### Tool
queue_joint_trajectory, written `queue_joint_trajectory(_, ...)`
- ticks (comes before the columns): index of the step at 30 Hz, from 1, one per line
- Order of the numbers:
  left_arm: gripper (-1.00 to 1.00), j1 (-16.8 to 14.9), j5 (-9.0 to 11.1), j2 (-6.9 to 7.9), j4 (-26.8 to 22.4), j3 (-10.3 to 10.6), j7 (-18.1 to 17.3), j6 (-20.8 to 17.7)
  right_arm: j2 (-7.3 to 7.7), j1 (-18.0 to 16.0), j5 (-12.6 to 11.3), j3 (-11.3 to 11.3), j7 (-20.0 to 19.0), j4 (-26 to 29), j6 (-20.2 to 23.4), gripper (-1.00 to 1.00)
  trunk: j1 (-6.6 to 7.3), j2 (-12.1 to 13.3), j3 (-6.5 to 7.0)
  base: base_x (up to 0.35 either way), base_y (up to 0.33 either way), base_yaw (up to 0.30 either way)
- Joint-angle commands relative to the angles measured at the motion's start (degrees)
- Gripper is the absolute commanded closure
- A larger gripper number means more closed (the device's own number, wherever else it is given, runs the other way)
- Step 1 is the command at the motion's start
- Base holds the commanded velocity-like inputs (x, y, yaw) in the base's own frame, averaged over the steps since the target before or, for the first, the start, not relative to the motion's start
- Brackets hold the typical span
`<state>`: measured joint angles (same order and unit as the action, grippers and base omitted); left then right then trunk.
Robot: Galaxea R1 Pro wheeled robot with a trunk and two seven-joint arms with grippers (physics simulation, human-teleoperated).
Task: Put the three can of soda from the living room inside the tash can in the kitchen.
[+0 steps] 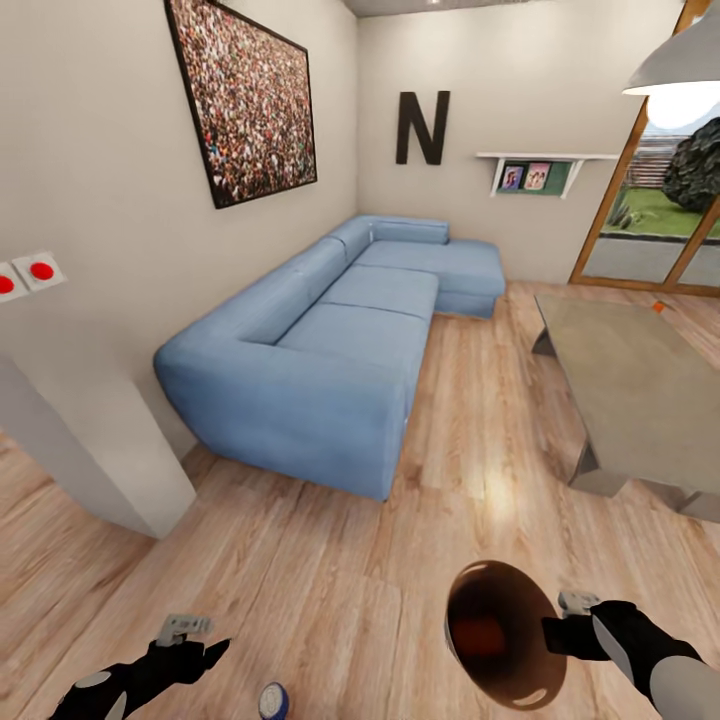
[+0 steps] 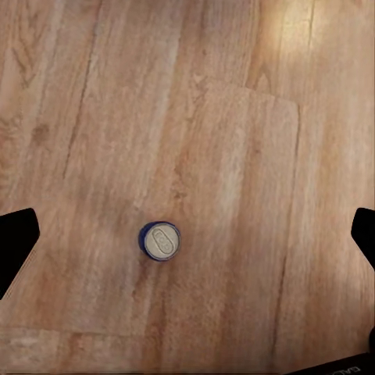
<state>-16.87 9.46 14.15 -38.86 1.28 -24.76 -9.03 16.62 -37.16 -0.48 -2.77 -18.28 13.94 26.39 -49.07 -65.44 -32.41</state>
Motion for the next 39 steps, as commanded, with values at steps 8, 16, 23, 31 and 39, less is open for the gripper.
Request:
queue_joint_trajectory(8,-1.0,0.0,-0.1,0.0,0.1,0.0,0.0,-0.2,-0.21,0.0,-0.8,-0.3,-0.1,0.0,0.2,1.0,0.0,0.0,0.52,0.028,0.296,-0.012)
queue_joint_trajectory(16,-1.0,0.0,-0.1,0.0,0.1,-0.1,0.2,-0.2,-0.03,0.0,-0.9,-0.4,-0.1,0.0,0.2,1.0,0.0,0.0,0.97,0.243,0.22,-0.166)
queue_joint_trajectory(23,-1.0,0.0,-0.2,0.0,0.1,0.3,0.3,-0.2,-0.02,0.0,-0.9,-0.4,-0.1,0.0,0.2,1.0,0.0,0.0,1.43,0.319,0.055,-0.193)
queue_joint_trajectory(31,-1.0,0.0,-0.1,0.0,0.0,1.1,0.4,0.3,-0.22,0.0,-0.9,-0.4,-0.1,0.0,0.2,1.0,0.0,0.0,1.88,0.093,-0.017,-0.172)
queue_joint_trajectory(39,-1.0,0.0,-0.1,0.0,0.0,2.8,0.5,0.2,-0.32,0.0,-0.8,-0.4,-0.1,0.0,0.2,1.0,0.0,0.0,1.94,-0.26,-0.173,-0.025)
